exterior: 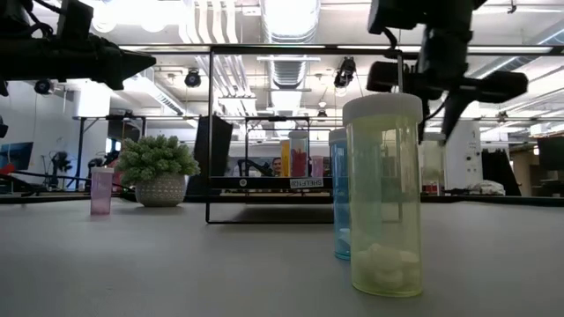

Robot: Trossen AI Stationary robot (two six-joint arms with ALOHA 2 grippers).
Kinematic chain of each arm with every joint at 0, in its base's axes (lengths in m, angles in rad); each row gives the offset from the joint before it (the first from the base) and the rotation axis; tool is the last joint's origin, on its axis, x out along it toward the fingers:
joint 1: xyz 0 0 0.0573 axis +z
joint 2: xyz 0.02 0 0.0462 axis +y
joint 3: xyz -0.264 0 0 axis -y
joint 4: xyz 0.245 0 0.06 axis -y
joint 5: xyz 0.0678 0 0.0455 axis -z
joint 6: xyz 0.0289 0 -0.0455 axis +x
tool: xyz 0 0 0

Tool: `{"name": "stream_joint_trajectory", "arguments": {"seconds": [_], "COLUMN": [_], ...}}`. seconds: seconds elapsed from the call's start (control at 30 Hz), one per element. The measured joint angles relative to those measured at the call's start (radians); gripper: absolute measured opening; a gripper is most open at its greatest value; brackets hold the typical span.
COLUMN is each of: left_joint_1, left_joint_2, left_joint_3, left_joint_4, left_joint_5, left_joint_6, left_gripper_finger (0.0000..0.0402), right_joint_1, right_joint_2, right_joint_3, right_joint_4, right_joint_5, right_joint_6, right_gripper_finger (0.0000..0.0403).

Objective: Pick and place medicine bottles onto shelf by color
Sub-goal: Put the top yellow pill bottle aligned with the other yellow pill bottle on the shelf

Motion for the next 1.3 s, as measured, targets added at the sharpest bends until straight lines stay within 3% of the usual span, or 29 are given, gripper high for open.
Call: {"name": "stream_joint_trajectory", "arguments": {"seconds": [0.27,0.87,1.3], "left_joint_1": [0.000,0.000,0.000], "left_joint_2": [0.000,0.000,0.000], "left_joint_3": [0.000,0.000,0.000], "left_joint_4": [0.000,0.000,0.000], "left_joint_5": [0.000,0.000,0.000], "left_joint_6": [0.000,0.000,0.000], "left_gripper_finger": [0.0072,0.0072,0.0072], "right_joint_1": [-0.116,-0.314,-0.382], "right_joint_2": [0.042,0.397,0.473], "right_joint_3": [0.078,0.482,0.572], "right_joint_4": [-0.008,-0.108,-0.113], "right_joint_5": [0.009,-0.023,-0.027], "right_joint_6": [-0.020,-0.311,-0.314], "right_gripper_finger": [0.0103,0.0104,0.0104]}}
